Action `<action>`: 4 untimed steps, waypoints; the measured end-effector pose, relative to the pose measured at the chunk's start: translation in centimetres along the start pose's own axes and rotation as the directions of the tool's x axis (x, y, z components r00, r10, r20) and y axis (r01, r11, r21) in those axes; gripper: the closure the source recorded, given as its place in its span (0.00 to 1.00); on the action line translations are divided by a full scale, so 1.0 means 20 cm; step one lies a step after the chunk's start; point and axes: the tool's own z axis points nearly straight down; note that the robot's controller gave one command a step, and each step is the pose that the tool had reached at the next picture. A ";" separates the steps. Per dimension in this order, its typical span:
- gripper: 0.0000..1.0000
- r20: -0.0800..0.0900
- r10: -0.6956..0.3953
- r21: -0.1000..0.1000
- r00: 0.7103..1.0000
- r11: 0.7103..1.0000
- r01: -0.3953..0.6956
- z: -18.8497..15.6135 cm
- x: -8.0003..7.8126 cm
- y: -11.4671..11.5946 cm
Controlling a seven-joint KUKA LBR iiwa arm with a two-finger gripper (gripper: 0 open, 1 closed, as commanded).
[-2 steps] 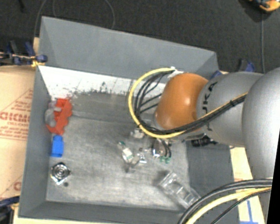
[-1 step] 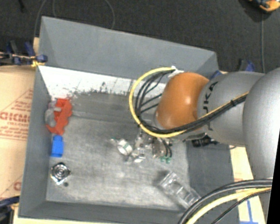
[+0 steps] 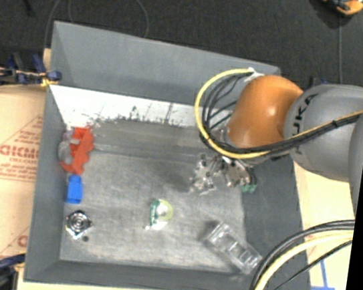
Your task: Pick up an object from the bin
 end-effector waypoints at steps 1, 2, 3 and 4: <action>0.00 -0.002 0.000 -0.003 1.000 1.000 0.000 0.01 0.00 0.01; 0.00 0.003 -0.030 -0.002 1.000 1.000 0.030 0.12 0.12 0.26; 0.00 -0.003 0.217 -0.004 0.976 0.976 -0.217 0.12 0.24 0.51; 1.00 -0.001 0.218 -0.003 0.976 0.976 -0.218 0.10 0.23 0.49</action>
Offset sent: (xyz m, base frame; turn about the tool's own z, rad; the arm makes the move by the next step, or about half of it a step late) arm 0.0000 0.0000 0.0000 0.0000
